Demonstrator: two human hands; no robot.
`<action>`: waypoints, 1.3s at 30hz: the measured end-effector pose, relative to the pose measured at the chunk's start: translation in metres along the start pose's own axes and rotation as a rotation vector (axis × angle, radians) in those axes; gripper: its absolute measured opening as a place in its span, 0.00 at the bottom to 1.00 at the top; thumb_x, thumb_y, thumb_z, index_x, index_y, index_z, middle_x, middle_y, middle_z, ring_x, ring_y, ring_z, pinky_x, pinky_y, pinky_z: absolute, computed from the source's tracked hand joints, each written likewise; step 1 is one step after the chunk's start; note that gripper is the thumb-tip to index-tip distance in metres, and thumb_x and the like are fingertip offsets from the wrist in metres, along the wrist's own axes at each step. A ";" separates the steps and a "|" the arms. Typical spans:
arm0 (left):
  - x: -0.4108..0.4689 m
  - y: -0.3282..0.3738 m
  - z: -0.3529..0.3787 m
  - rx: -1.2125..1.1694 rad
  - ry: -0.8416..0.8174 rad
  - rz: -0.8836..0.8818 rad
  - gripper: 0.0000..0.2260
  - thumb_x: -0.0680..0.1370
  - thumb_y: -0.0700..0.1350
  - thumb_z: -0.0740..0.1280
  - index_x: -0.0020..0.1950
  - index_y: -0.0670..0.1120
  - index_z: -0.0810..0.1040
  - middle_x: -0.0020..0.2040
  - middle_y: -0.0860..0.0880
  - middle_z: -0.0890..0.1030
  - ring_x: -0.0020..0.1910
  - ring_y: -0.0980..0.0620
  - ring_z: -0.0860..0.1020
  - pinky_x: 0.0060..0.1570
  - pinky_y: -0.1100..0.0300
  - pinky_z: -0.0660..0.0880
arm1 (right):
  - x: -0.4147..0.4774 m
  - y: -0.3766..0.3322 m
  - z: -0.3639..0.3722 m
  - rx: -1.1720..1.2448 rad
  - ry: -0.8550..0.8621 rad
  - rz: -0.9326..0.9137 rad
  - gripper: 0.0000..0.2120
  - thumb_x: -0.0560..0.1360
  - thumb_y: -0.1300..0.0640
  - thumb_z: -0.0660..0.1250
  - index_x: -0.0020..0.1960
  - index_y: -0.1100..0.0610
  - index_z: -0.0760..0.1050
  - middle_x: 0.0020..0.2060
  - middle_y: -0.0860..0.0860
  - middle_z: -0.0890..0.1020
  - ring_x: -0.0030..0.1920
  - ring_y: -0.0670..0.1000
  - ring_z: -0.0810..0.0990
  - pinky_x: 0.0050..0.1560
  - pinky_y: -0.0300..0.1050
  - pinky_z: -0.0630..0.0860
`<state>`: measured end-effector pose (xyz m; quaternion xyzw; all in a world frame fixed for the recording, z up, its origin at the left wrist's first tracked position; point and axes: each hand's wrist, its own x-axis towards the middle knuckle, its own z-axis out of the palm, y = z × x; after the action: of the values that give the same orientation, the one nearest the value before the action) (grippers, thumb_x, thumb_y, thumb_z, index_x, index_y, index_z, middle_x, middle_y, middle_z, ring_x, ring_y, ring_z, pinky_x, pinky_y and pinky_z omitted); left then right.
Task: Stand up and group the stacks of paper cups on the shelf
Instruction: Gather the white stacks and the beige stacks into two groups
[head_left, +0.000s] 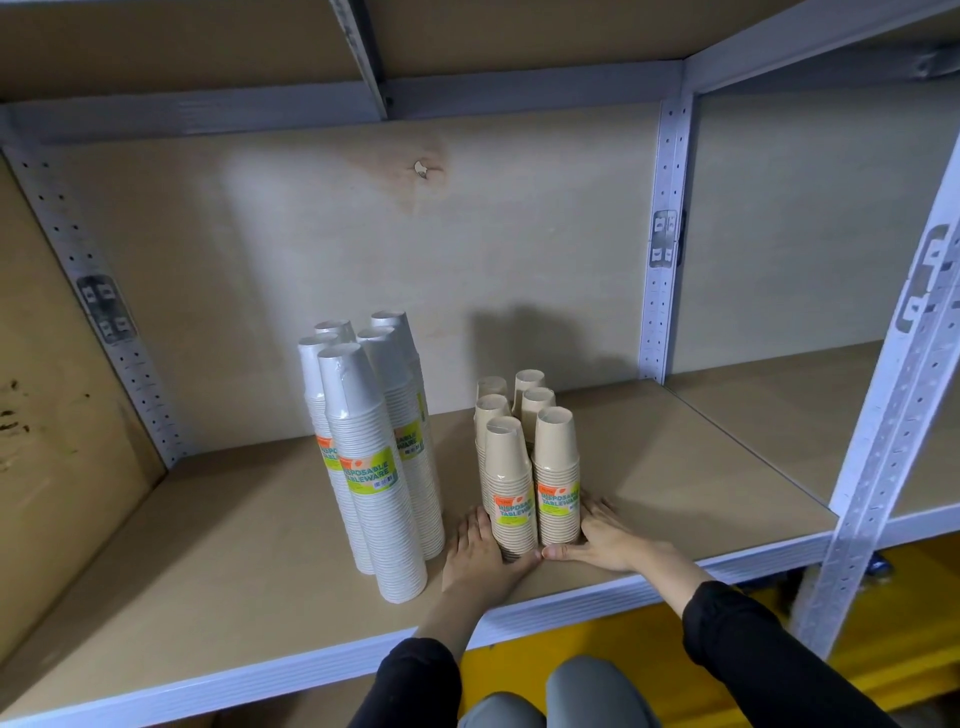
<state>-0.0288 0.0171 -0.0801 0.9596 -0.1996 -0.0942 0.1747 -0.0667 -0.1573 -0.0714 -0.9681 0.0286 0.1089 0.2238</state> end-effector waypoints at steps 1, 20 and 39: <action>-0.002 0.001 0.000 0.001 0.002 0.001 0.74 0.37 0.82 0.31 0.77 0.42 0.41 0.79 0.45 0.47 0.78 0.48 0.47 0.77 0.52 0.45 | 0.000 0.000 0.000 0.000 -0.001 0.000 0.75 0.37 0.15 0.40 0.76 0.54 0.39 0.77 0.56 0.42 0.77 0.54 0.42 0.76 0.52 0.40; -0.019 -0.010 0.009 0.012 0.055 0.057 0.34 0.78 0.61 0.55 0.76 0.42 0.51 0.78 0.44 0.54 0.77 0.49 0.54 0.76 0.55 0.53 | -0.033 0.009 0.019 0.007 0.232 0.104 0.47 0.66 0.28 0.52 0.75 0.58 0.55 0.76 0.54 0.57 0.75 0.53 0.56 0.74 0.47 0.55; -0.098 -0.098 -0.012 -0.247 0.177 0.204 0.19 0.74 0.53 0.58 0.55 0.43 0.79 0.52 0.46 0.80 0.54 0.48 0.78 0.52 0.62 0.70 | -0.047 -0.100 0.069 0.063 0.502 -0.239 0.46 0.62 0.24 0.45 0.59 0.57 0.75 0.57 0.50 0.79 0.56 0.51 0.78 0.54 0.42 0.73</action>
<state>-0.0799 0.1457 -0.0945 0.9101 -0.2668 -0.0148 0.3168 -0.1157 -0.0369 -0.0791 -0.9538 -0.0277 -0.1627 0.2511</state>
